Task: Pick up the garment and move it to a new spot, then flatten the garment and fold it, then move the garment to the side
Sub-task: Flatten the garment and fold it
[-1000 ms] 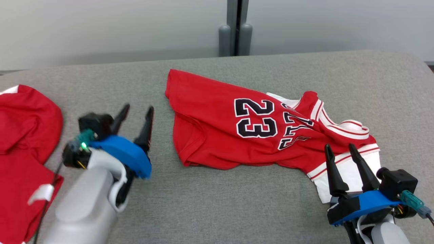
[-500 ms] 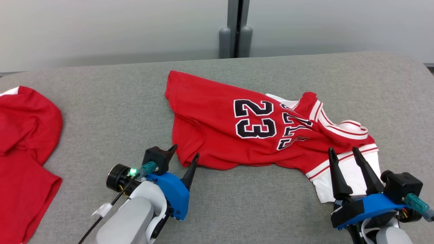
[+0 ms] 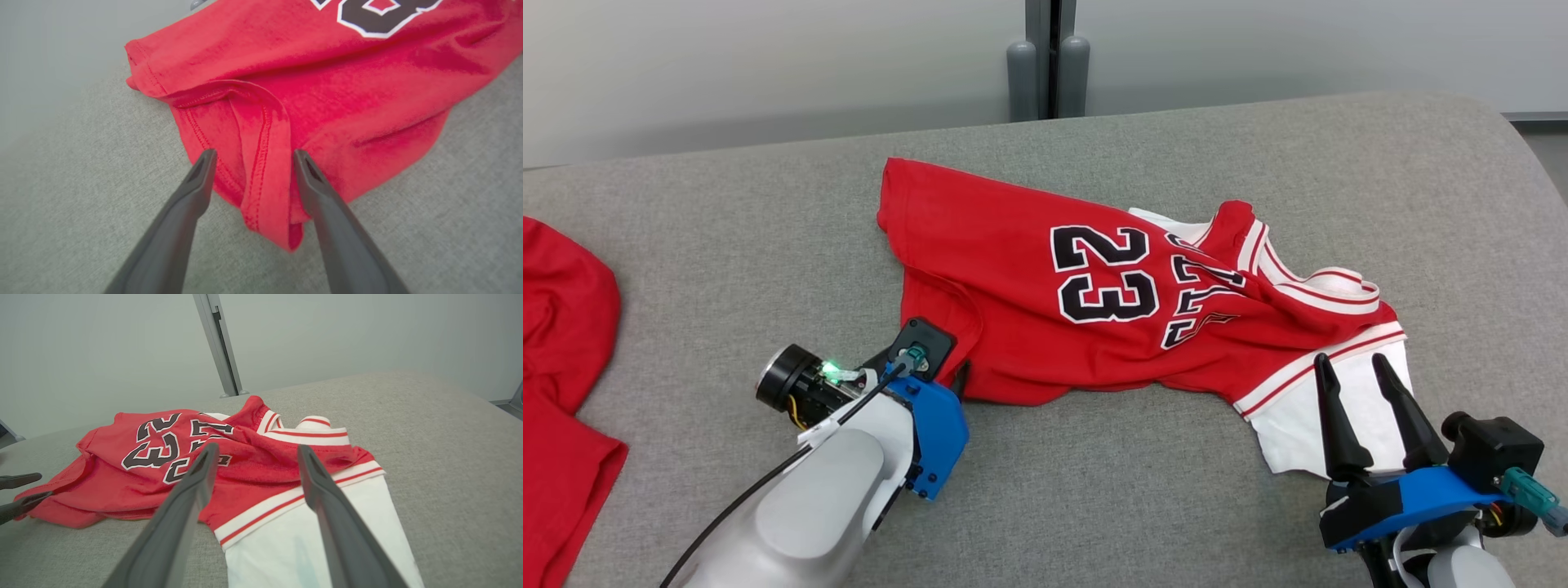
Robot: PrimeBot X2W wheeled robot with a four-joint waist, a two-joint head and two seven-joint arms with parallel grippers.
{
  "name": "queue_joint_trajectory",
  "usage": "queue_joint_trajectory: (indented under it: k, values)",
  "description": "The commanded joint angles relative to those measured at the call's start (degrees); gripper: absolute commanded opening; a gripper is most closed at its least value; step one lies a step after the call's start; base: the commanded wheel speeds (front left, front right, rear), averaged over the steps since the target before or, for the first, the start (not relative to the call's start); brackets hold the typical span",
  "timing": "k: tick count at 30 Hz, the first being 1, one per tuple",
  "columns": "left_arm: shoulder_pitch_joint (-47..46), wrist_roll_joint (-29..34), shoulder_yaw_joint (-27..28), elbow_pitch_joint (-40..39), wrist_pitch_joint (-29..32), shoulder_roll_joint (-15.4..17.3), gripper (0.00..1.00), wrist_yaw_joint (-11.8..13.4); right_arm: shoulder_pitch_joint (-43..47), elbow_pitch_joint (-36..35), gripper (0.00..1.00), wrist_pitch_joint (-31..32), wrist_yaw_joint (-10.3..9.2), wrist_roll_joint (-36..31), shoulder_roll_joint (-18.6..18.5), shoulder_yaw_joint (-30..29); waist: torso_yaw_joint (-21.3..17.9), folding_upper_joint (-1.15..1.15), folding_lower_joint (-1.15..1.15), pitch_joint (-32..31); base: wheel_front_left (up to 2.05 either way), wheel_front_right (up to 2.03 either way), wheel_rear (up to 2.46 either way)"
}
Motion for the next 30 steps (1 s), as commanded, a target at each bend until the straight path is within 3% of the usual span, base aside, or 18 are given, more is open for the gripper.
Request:
queue_joint_trajectory:
  k: [1, 5, 6, 7, 9, 11, 14, 20, 26, 30]
  values:
    - [-1.0, 0.0, -0.2, 0.4, 0.3, 0.0, 1.00, 0.6, -0.5, 0.2, 1.00, -0.5, 0.03, 0.4, -0.2, 0.0, 0.0, 0.00, 0.00, 0.2, 0.00, 0.00, 0.00]
    - [-2.0, 0.5, -0.5, 1.8, 0.2, -0.2, 1.00, 1.1, -0.9, 0.4, 1.00, -0.7, 0.03, 0.5, -0.2, 0.1, -0.2, 0.00, 0.00, 0.9, 0.00, 0.00, 0.00]
    - [-2.2, 0.5, -0.6, 2.1, 0.1, -0.3, 0.95, 1.0, -1.0, 0.5, 1.00, -0.8, 0.03, 0.5, -0.2, 0.1, -0.2, 0.00, 0.00, 1.1, 0.00, 0.00, 0.00]
    - [-2.4, 0.6, -0.7, 2.4, 0.0, -0.5, 0.83, 1.0, -1.1, 0.5, 1.00, -0.8, 0.03, 0.5, -0.2, 0.1, -0.2, 0.00, 0.00, 1.2, 0.00, 0.00, 0.00]
    - [-2.8, 0.5, -0.6, 3.1, -0.5, -0.7, 0.29, 1.3, -1.4, 0.6, 1.00, -0.9, 0.03, 0.5, -0.2, 0.2, -0.3, 0.00, 0.00, 1.5, 0.00, 0.00, 0.00]
    - [-3.3, 0.6, -0.8, 3.8, -0.7, -0.9, 0.00, 1.2, -1.5, 0.7, 1.00, -1.0, 0.03, 0.4, -0.2, 0.1, -0.3, 0.00, 0.00, 1.7, 0.00, 0.00, 0.00]
    - [-3.0, -1.5, 0.8, 4.4, -2.0, -1.5, 0.00, 1.1, -1.4, 0.8, 1.00, -1.1, 0.03, 0.5, -0.2, -0.1, -0.1, 0.00, 0.00, 1.9, 0.00, 0.00, 0.00]
    - [0.7, -12.3, 10.7, 1.7, -8.8, -3.6, 0.00, 0.8, -1.1, 1.2, 1.00, -1.0, 0.03, 0.4, -0.2, -0.7, 0.8, 0.00, 0.00, 1.5, 0.00, 0.00, 0.00]
    - [5.5, -17.8, 14.8, -7.3, -12.9, -3.0, 0.00, -1.8, -0.3, 0.8, 1.00, -0.4, 0.03, 0.0, -0.2, -1.4, 2.7, 0.00, 0.00, 0.4, 0.00, 0.00, 0.00]
    - [9.1, -20.3, 15.9, -15.1, -11.5, -2.0, 0.00, -1.3, -0.1, 0.4, 1.00, -0.1, 0.03, 0.0, -0.2, -1.3, 3.5, 0.00, 0.00, -0.4, 0.00, 0.00, 0.00]
